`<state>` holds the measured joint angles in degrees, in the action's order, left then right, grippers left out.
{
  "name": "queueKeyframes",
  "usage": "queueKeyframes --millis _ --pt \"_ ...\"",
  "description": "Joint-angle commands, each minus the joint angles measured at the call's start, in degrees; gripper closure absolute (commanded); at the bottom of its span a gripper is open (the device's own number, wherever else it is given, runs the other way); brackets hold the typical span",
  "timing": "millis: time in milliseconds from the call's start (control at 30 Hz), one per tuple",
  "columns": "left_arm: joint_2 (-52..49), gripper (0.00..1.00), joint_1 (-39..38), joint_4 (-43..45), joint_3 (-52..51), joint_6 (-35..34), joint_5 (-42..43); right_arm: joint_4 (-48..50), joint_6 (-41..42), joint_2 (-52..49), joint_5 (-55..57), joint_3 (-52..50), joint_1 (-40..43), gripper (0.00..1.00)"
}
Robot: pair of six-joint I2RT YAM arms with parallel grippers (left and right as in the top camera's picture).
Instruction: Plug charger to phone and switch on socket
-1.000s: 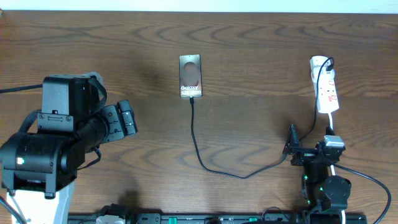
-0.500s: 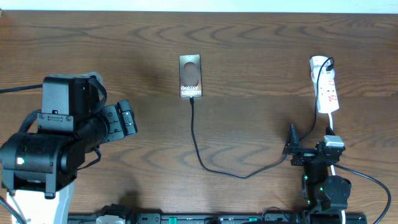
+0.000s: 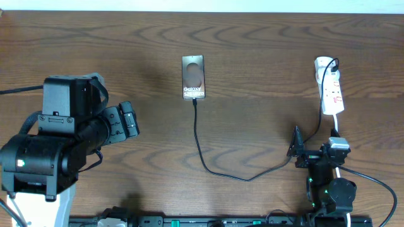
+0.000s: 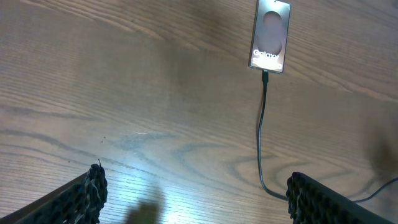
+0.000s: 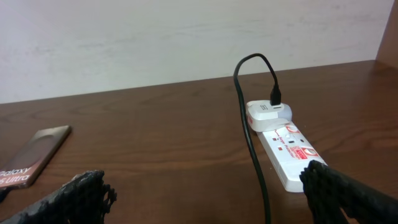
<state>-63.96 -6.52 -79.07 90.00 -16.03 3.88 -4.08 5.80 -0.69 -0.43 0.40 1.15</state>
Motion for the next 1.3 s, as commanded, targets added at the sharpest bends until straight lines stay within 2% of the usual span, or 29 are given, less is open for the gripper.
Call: queueKeyframes --millis 0,1267 --pt "-0.02 0.08 0.02 -0.02 0.24 0.98 -0.96 -0.39 -0.31 0.39 -0.15 -0.11 -0.39 0.01" --pt "-0.02 0.09 0.02 -0.02 0.24 0.98 -0.96 -0.26 -0.31 0.37 -0.15 -0.11 -0.39 0.01"
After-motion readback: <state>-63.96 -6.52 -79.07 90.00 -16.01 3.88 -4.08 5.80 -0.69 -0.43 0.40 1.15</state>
